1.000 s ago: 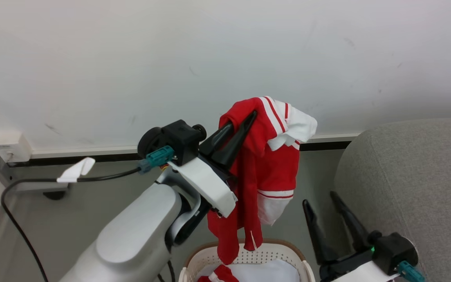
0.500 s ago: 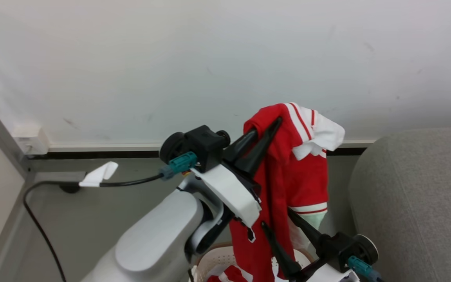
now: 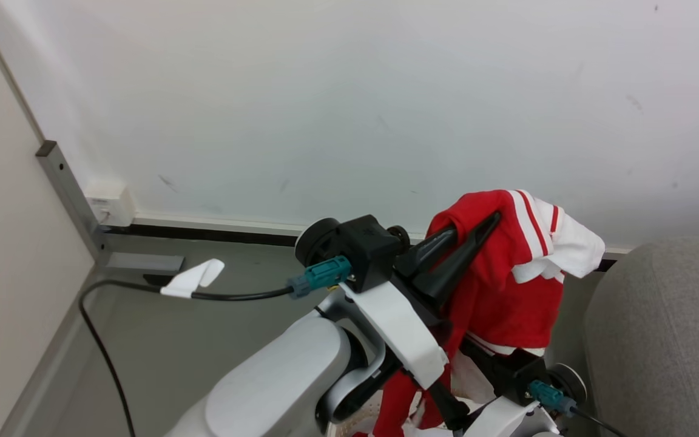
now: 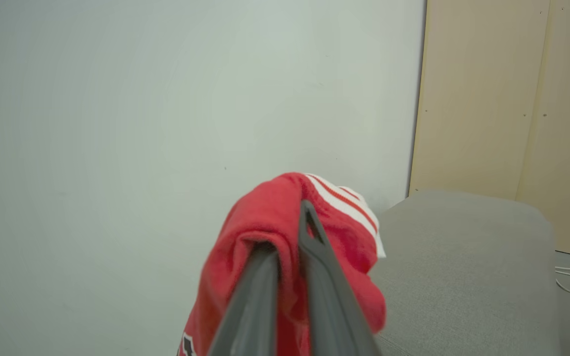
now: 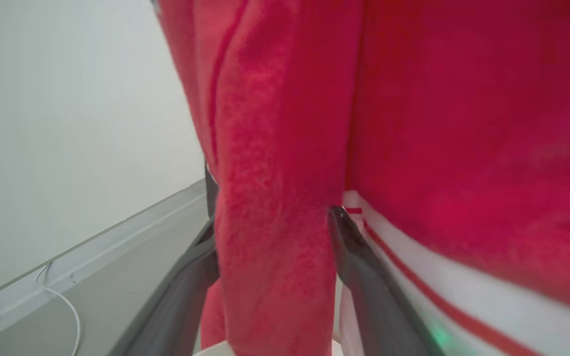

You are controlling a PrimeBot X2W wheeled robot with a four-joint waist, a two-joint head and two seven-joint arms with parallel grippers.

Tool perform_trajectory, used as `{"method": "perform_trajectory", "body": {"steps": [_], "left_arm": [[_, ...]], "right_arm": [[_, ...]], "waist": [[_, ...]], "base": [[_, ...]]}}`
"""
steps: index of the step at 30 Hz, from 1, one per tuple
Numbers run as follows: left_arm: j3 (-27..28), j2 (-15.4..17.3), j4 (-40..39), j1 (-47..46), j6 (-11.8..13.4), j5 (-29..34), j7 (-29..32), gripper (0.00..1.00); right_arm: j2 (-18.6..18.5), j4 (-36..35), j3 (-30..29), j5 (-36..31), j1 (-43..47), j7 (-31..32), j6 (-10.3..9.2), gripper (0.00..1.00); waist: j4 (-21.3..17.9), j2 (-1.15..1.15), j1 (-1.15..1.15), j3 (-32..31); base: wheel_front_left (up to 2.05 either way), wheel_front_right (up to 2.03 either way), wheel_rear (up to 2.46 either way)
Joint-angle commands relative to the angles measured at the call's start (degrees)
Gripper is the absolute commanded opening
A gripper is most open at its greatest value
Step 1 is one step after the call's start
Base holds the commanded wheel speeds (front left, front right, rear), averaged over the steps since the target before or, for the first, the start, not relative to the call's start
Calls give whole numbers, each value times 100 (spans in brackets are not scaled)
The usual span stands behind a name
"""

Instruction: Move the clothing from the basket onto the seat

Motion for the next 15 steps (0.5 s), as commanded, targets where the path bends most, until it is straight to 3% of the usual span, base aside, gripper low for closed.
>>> {"method": "perform_trajectory", "body": {"steps": [1,2,3,15], "left_arm": [[15,16,-34,33,28,-91,4,0],[20,17,-56,43,32,-102,14,0],[27,24,-70,56,46,-113,16,0],[152,193,19,100,136,-164,-39,0]], "right_arm": [[-23,87,25,50,-65,-15,-12,99],[-22,143,63,72,-110,-14,-12,44],[-21,181,108,122,-143,-15,-12,0],[-24,34,169,314,-85,-15,-12,0]], "waist": [[36,0,0,-7],[55,0,0,-7],[71,0,0,-7],[12,0,0,41]], "base": [[0,0,0],[0,0,0],[0,0,0],[0,0,0]]}}
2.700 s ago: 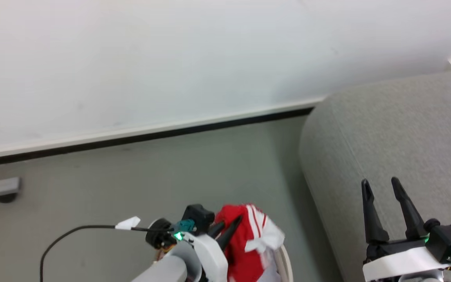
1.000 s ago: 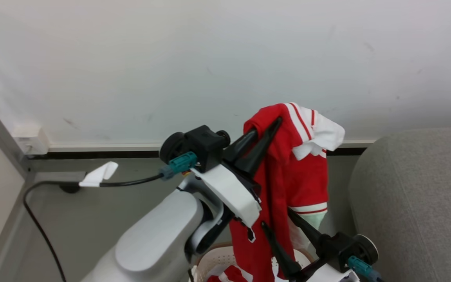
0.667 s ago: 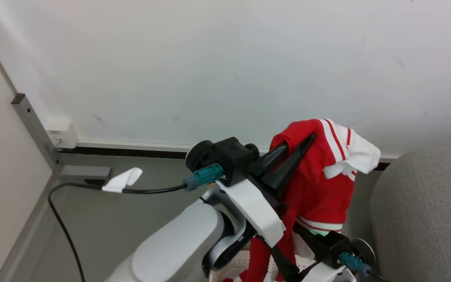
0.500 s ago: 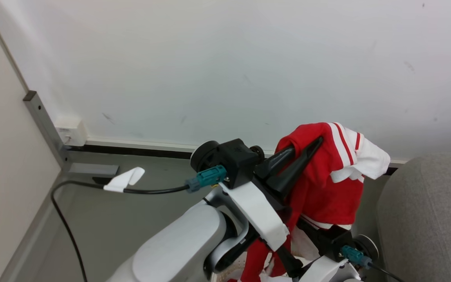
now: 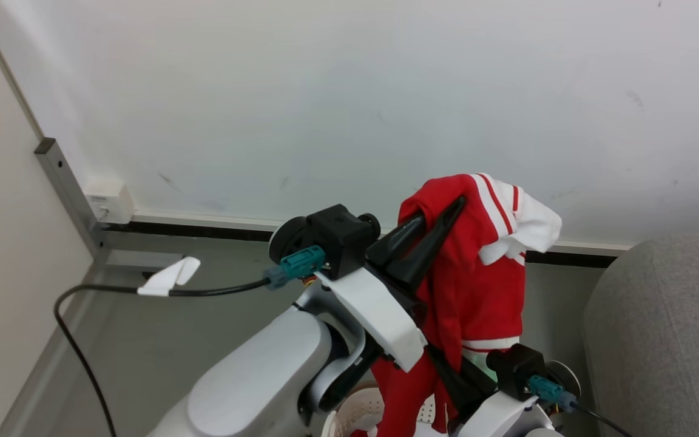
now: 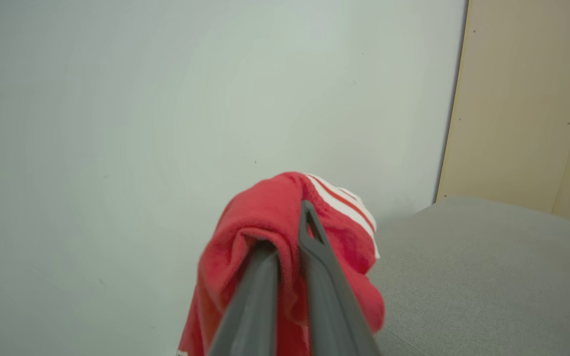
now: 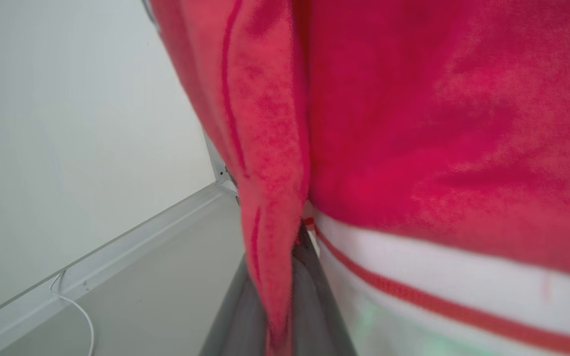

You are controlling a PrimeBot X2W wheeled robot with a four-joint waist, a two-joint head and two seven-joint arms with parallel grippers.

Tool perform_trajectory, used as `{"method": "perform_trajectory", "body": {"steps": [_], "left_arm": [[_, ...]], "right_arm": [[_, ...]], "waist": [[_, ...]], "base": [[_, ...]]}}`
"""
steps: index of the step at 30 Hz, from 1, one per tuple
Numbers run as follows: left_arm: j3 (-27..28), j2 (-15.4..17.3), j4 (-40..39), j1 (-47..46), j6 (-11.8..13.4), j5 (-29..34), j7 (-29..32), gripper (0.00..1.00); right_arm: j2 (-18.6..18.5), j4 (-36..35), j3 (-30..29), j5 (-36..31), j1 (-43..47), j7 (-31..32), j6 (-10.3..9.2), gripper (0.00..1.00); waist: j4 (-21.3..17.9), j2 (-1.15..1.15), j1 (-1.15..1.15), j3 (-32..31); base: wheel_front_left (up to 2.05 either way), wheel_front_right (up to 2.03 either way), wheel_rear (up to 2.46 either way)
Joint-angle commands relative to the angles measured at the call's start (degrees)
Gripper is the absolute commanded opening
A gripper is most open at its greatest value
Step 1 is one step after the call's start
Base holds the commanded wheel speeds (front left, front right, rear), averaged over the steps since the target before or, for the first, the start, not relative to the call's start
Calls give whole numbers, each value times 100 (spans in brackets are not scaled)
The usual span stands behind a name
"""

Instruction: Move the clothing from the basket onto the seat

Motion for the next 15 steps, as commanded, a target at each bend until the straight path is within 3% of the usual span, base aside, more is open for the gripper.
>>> {"method": "perform_trajectory", "body": {"steps": [1,15], "left_arm": [[34,46,28,71,27,-22,-42,0],[75,233,125,256,72,-103,-144,0]], "right_arm": [[-22,-66,-16,117,75,-15,-12,0],[-22,-629,-669,-16,154,-15,-12,0]], "waist": [[-29,0,0,10],[-313,0,0,103]], "base": [[0,0,0],[0,0,0]]}}
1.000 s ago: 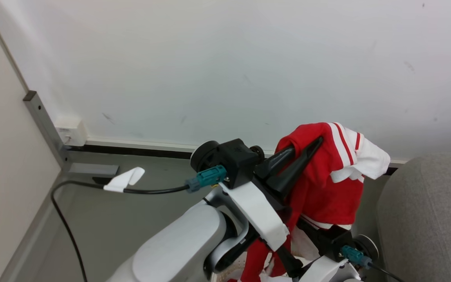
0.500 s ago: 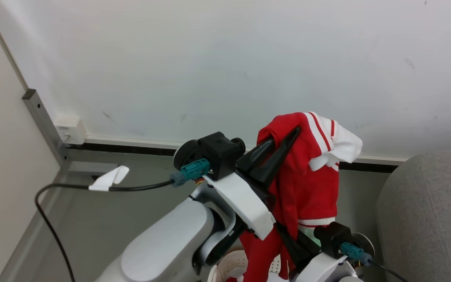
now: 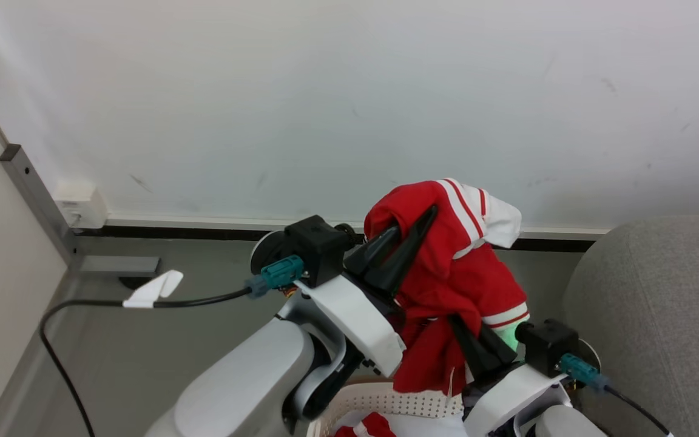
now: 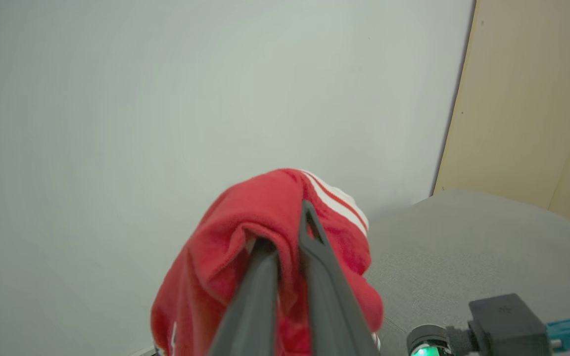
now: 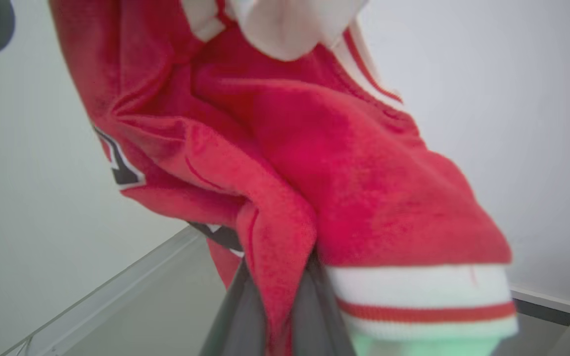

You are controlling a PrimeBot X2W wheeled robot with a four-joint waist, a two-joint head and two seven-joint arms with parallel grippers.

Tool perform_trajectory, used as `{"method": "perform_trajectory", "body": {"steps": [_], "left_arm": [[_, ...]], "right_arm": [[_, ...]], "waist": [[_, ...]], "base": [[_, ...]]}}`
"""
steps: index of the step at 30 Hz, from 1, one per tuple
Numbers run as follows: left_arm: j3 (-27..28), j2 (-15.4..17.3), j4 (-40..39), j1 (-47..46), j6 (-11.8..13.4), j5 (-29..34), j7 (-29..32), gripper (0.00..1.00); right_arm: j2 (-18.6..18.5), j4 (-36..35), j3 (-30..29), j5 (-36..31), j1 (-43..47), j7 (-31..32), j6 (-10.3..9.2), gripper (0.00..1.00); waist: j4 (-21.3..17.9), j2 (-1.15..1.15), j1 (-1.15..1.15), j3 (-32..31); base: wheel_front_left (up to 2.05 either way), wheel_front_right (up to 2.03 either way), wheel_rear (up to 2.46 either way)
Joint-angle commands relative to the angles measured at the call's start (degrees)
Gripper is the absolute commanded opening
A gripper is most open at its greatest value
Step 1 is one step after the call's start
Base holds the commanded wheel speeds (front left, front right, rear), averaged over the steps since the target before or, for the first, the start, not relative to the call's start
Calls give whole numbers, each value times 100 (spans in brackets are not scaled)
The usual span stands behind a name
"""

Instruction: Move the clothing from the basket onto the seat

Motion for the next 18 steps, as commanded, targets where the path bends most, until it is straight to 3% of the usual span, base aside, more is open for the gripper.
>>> {"method": "perform_trajectory", "body": {"steps": [1,4,5,6,7,18], "left_arm": [[9,50,-14,98,-28,-60,-17,0],[-12,110,-34,198,-57,-102,-35,2],[-27,111,-42,248,-62,-126,-49,16],[-44,111,-52,288,-69,-134,-69,47],[-71,109,-67,324,-84,-143,-76,100],[-405,160,-179,771,-216,-98,-263,100]], "right_arm": [[-22,-97,-141,-72,97,-15,-12,0],[-22,-272,-404,-180,123,-15,-12,0],[-21,-349,-474,-181,134,-15,-12,0],[-21,-405,-559,-215,149,-15,-12,0],[-22,-462,-653,-240,174,-15,-12,0],[-22,-1081,-1702,-743,468,-15,-12,0]], "waist": [[-49,0,0,17],[-164,0,0,45],[-205,0,0,53],[-243,0,0,59],[-282,0,0,67],[-901,0,0,176]], "base": [[0,0,0],[0,0,0],[0,0,0],[0,0,0],[0,0,0],[0,0,0]]}}
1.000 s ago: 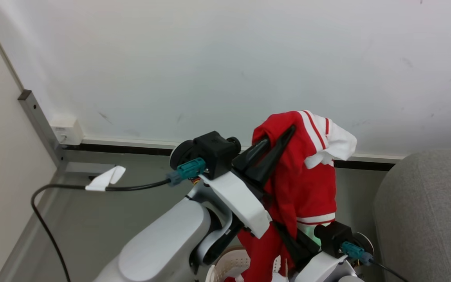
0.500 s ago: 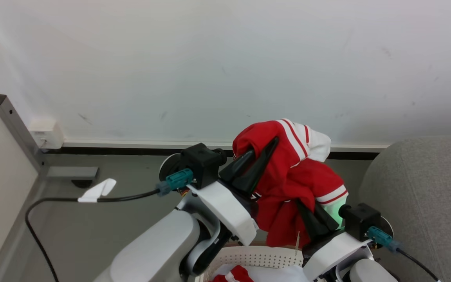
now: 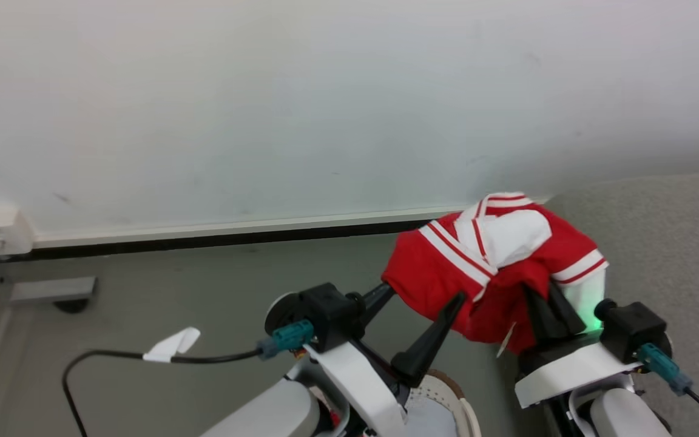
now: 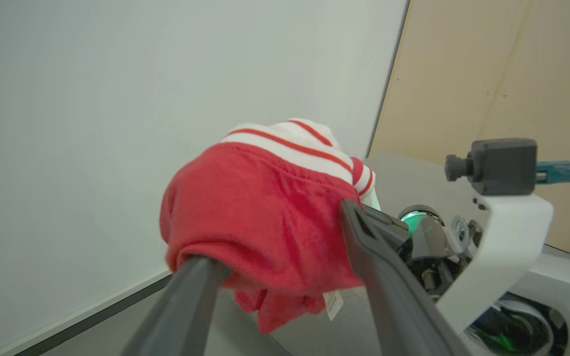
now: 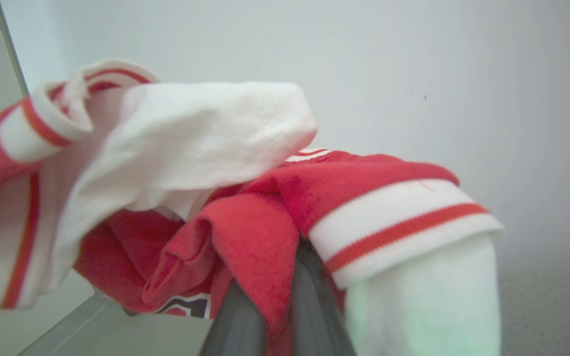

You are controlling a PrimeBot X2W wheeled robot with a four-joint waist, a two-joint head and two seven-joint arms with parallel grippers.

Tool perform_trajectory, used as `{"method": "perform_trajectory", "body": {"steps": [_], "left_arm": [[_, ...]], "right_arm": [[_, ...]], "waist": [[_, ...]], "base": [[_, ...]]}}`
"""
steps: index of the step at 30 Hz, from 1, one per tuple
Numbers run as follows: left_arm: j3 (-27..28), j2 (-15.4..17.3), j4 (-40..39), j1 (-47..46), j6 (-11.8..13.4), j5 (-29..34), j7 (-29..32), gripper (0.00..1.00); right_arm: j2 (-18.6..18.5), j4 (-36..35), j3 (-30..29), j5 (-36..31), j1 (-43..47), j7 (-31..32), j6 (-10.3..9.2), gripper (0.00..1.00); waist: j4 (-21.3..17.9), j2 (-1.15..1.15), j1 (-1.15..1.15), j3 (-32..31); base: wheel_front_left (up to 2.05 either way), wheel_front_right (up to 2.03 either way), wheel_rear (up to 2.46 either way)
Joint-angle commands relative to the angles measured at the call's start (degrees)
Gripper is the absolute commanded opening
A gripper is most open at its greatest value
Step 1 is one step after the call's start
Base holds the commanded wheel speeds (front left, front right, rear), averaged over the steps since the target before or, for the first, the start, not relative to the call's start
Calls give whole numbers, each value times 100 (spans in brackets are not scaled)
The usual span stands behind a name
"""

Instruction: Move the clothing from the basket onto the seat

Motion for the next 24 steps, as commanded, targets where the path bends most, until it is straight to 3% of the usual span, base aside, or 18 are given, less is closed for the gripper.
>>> {"method": "perform_trajectory", "body": {"steps": [1,17,24], "left_arm": [[-32,10,-37,102,-29,8,-74,100],[-442,57,69,363,-158,176,-173,100],[-451,102,165,297,-123,306,-270,100]], "right_arm": [[-21,-102,-136,-103,95,-15,-12,0],[-234,-792,-1351,-119,315,-15,-12,0],[-258,-911,-1478,-102,472,-15,-12,0]], "waist": [[-219,0,0,42],[-1886,0,0,205],[-2315,0,0,285]], "base": [[0,0,0],[0,0,0],[0,0,0]]}}
